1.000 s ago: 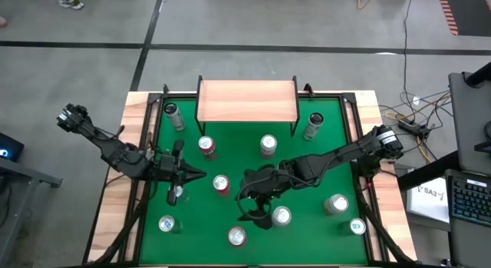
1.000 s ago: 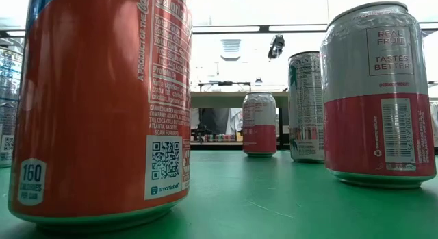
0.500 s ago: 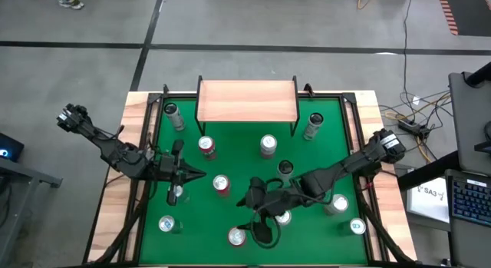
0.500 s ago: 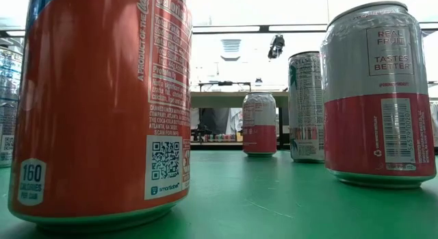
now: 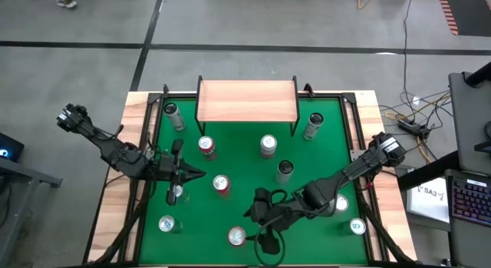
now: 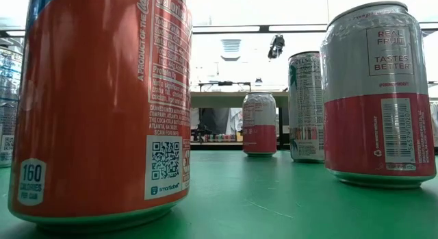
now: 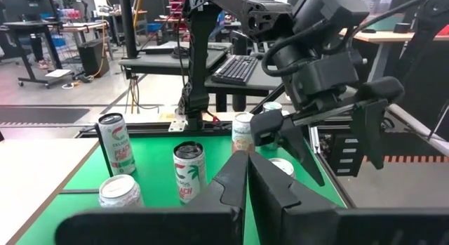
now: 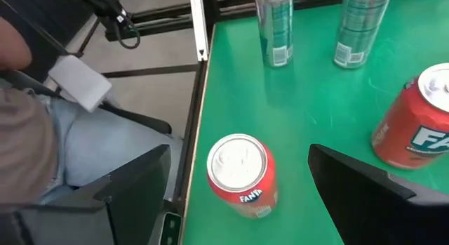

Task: Place canned beverage on shelf
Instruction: Put the bottom orange soda can on the shelf

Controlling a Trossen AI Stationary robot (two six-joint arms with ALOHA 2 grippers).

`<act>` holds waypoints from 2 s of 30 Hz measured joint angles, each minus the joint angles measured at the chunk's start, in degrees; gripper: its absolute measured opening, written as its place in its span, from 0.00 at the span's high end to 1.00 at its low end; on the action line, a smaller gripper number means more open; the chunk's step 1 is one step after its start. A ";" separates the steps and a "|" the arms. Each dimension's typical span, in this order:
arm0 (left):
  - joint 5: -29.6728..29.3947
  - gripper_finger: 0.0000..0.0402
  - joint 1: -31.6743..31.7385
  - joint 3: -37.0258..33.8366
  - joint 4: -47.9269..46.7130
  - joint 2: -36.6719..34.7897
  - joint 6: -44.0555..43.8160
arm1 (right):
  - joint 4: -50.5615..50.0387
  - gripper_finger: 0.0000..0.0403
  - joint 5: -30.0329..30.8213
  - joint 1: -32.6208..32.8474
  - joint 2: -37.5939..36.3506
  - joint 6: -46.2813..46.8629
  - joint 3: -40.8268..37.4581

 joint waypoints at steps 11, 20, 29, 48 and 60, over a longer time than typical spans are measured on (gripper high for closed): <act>0.20 1.00 -0.11 0.00 0.00 -2.26 -0.18 | 0.89 0.18 0.00 -0.97 0.00 -0.11 0.00; 0.46 1.00 -0.22 0.00 0.07 -5.81 -0.24 | 7.74 0.18 4.93 -1.01 0.00 -9.56 0.00; 0.50 1.00 -0.21 0.00 0.00 -6.90 -0.19 | 12.83 0.18 5.04 -1.66 0.47 -14.72 0.08; 0.52 1.00 -0.22 0.00 0.09 -6.55 -0.40 | -25.77 0.18 4.49 -1.51 17.52 -14.94 27.24; 0.52 1.00 -0.22 0.00 0.06 -6.53 -0.44 | -30.92 0.18 -1.33 -1.53 21.40 -8.49 33.07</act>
